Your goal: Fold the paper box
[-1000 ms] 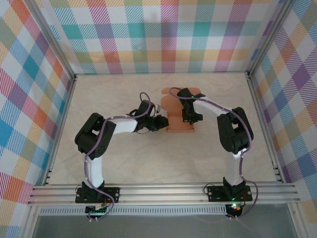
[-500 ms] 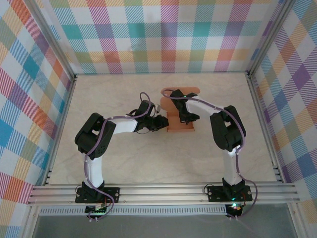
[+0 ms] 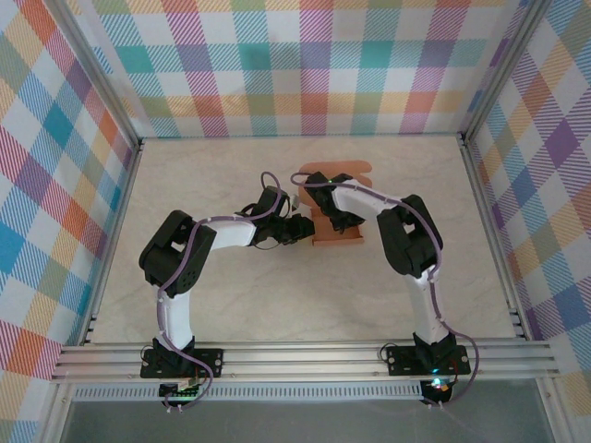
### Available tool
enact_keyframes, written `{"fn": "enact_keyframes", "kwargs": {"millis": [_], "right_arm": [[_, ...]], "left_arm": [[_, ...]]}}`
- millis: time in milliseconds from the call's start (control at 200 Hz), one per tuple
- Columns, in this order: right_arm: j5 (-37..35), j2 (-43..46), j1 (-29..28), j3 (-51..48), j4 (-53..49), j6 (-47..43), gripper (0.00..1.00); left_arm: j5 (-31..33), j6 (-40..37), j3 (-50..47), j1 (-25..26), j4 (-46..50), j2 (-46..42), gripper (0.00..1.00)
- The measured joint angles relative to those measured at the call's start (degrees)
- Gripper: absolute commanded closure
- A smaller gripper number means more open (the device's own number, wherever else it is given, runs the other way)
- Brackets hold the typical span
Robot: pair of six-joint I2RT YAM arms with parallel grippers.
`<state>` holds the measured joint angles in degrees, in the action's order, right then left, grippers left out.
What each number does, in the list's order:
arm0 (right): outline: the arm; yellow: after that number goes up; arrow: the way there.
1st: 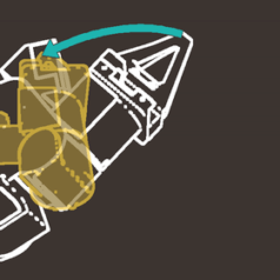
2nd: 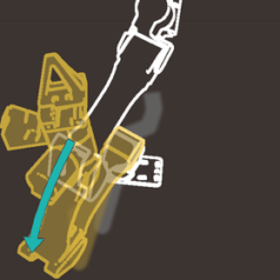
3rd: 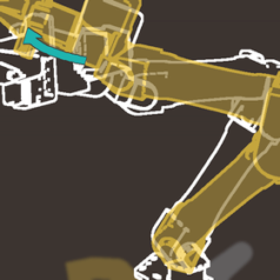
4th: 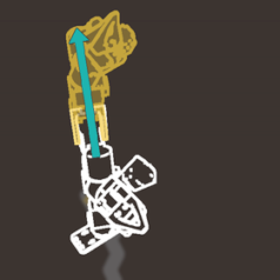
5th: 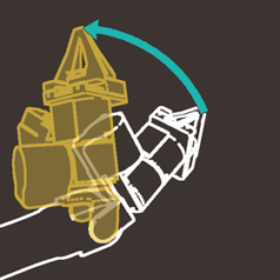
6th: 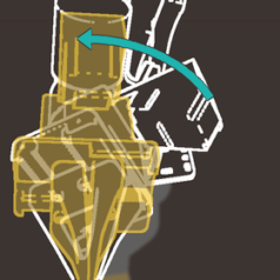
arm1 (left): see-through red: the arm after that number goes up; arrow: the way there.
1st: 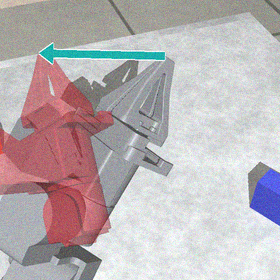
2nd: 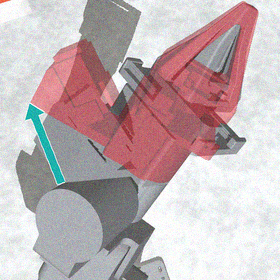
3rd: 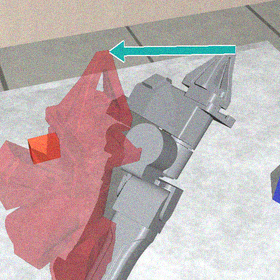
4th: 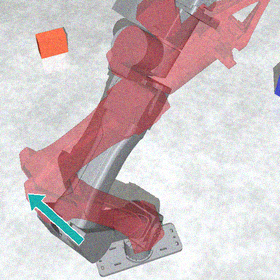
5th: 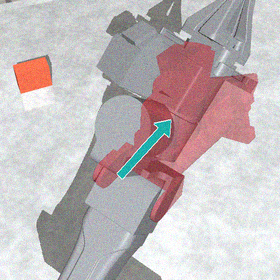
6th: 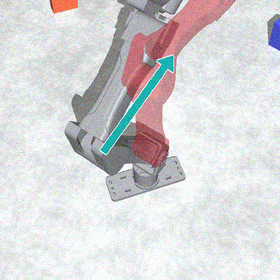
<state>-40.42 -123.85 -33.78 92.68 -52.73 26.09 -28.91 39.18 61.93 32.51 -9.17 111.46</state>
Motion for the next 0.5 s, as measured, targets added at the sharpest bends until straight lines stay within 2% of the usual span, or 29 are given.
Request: {"fn": "enact_keyframes", "kwargs": {"millis": [30,80,265,400,500], "right_arm": [[0.7,0.9,0.2,-1.0,1.1,0.0,1.0],[2.4,2.5,0.8,-3.0,3.1,0.0,0.92],[10.1,7.9,3.5,-9.2,8.2,0.0,0.74],[12.5,8.2,4.2,-11.1,9.4,-0.5,0.71],[13.4,8.2,4.1,-11.3,10.0,-0.4,0.64]], "left_arm": [[0.0,0.0,0.0,0.0,0.0,-0.1,0.75],[0.0,0.0,-0.2,0.0,0.0,-0.2,0.75],[0.0,0.0,-0.3,0.0,0.0,-0.2,0.75],[0.0,0.0,-0.3,0.0,0.1,-0.3,0.75],[0.0,0.0,-0.3,0.0,0.2,-0.3,0.75]]}}
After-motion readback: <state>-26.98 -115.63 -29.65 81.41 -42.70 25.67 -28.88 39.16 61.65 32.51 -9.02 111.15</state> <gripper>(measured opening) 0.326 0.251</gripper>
